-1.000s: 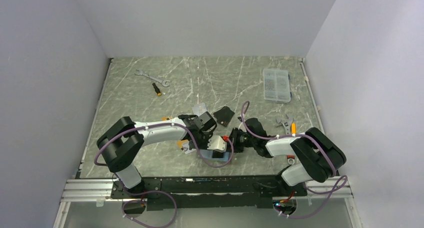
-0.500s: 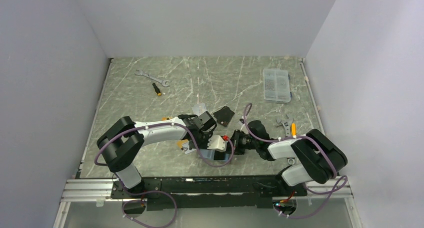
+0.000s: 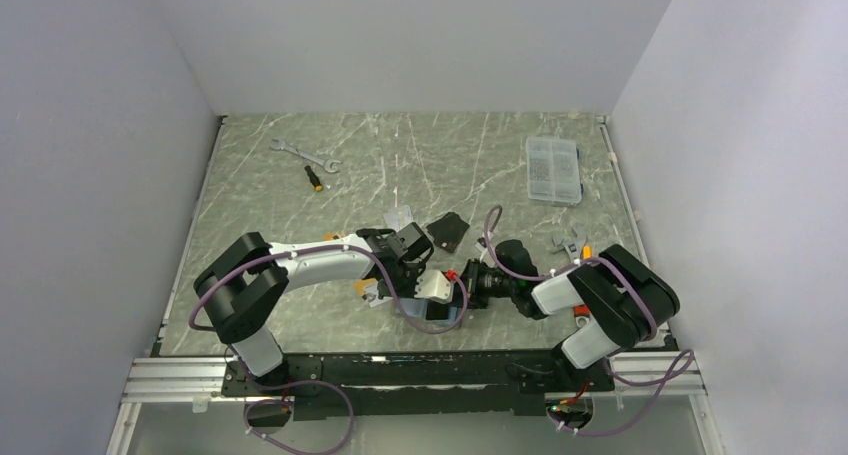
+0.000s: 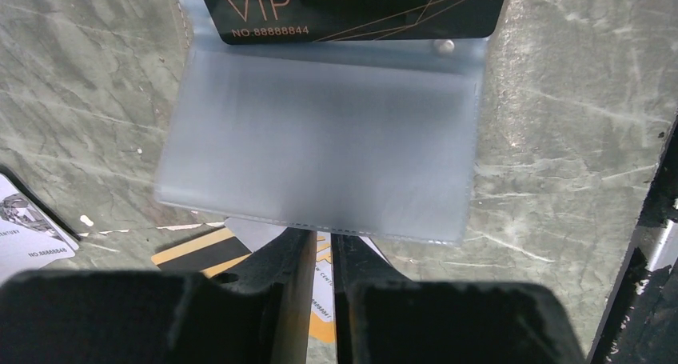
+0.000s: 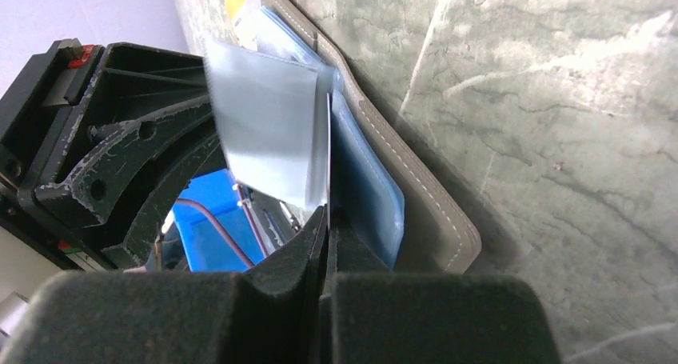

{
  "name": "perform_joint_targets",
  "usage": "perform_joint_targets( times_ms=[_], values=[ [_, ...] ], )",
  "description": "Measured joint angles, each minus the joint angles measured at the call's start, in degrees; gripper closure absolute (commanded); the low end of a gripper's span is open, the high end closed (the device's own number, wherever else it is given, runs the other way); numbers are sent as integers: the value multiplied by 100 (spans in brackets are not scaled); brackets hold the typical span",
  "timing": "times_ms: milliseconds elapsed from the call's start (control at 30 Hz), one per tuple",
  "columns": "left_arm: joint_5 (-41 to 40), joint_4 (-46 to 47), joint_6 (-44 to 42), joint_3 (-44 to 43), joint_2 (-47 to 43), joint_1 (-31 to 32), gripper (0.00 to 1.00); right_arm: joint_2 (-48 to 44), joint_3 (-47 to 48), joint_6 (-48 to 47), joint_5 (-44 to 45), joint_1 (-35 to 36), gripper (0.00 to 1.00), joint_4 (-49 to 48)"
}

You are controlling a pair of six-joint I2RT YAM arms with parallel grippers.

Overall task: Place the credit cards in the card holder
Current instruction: Insert the credit card into the card holder.

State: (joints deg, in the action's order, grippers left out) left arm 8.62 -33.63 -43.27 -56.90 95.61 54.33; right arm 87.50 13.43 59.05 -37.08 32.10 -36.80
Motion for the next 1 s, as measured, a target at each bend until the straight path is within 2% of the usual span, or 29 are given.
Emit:
perform_joint_targets(
  times_ms=[667, 1000],
  values=[
    [-7, -2, -2, 0, 2, 0, 83, -26, 0, 39, -94, -7, 100, -232],
    [-11, -2, -4, 0, 2, 0, 84, 247, 0, 57, -192, -9, 100, -448]
  ],
)
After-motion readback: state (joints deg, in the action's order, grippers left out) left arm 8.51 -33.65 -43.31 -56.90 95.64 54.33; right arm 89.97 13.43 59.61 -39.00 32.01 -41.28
